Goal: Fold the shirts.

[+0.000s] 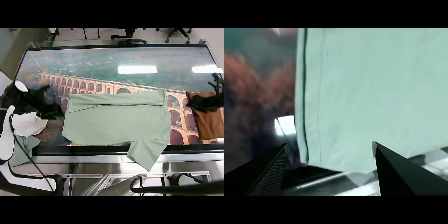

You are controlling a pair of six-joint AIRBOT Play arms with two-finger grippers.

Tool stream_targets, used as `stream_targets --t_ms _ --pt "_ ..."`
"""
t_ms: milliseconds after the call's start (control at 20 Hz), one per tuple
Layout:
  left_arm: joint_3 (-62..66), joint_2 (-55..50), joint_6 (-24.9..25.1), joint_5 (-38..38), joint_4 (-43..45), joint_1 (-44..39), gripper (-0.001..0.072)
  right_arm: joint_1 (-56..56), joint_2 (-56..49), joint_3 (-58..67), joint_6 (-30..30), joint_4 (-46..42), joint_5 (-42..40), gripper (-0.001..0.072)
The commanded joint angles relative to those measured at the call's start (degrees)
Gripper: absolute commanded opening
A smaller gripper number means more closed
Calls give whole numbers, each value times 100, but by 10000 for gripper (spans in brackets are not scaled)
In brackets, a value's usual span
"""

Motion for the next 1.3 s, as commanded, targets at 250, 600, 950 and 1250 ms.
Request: stream_targets --t_ms 250,600,950,1250 --pt "-2540 675 1010 1700 -737 267 589 -437 802 -2911 308 525 463 526" --pt "-2544 511 1182 1506 -1169 264 589 511 796 -4358 407 713 -20 517" --pt "-2374 361 1241 1274 -1167 83 16 824 669 -4092 -286 1779 -492 35" --pt "-1910 1145 1003 509 -953 415 12 824 1027 -2806 400 743 13 16"
